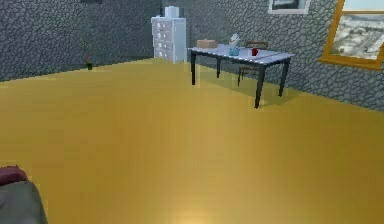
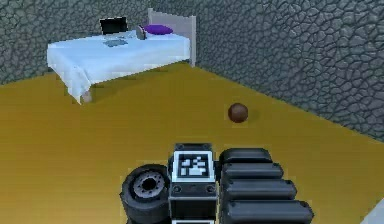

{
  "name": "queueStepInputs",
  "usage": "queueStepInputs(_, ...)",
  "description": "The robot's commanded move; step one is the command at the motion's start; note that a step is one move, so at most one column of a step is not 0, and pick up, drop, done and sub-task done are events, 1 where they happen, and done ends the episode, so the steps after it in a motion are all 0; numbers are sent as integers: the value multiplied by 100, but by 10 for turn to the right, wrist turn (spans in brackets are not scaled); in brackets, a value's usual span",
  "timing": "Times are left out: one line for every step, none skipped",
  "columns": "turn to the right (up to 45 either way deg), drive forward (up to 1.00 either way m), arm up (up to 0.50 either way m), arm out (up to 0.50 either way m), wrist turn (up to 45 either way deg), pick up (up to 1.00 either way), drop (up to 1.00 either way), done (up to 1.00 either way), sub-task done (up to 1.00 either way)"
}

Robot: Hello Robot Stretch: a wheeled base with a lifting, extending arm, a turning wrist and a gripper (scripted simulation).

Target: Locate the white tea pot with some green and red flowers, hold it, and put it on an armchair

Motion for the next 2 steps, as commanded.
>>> queueStepInputs(-30, 0, 0, 0, 0, 0, 0, 0, 0)
queueStepInputs(0, 85, 0, 0, 0, 0, 0, 0, 0)
